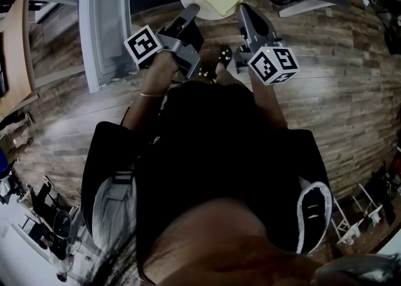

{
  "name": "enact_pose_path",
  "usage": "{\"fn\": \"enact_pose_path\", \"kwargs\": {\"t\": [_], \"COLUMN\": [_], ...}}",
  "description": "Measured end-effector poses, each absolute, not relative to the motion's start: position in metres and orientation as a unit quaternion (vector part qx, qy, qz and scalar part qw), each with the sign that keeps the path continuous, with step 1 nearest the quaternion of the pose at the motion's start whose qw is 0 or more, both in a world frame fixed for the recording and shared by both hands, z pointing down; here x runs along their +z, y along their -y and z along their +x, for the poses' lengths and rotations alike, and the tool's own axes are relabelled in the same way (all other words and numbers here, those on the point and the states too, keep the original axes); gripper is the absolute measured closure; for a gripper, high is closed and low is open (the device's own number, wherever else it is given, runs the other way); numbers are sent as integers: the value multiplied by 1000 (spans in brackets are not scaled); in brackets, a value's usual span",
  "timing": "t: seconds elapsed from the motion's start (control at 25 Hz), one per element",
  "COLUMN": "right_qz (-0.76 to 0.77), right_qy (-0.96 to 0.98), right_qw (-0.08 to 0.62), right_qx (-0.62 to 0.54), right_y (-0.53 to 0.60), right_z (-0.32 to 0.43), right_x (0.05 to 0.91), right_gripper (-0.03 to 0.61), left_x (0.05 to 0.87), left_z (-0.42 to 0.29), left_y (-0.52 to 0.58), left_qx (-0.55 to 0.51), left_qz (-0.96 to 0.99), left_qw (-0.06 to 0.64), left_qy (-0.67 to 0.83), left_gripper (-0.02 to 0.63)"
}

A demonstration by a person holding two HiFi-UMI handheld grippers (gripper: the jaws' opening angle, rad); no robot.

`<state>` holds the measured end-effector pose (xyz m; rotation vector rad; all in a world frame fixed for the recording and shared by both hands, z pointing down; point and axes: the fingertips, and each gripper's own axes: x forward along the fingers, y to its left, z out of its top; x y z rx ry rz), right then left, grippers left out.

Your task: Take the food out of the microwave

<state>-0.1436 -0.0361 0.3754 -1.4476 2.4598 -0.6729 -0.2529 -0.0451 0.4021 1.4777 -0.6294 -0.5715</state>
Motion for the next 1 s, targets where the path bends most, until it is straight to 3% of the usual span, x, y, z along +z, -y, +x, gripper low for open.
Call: {"fn": "enact_pose_path", "kwargs": {"t": [1.0], "right_qz": [-557], "right_qy": [-795], "right_qw": [116], "right_qx": [-209], "right_y": [19], "right_z": [-103], "right_x": [368], "right_gripper": [578], "left_x": [396], "left_z": [-210], "left_y": [40], "left_qx": [-218], "left_qz": [663], "left_qw": [682], "left_qy": [218], "left_gripper": [600]}}
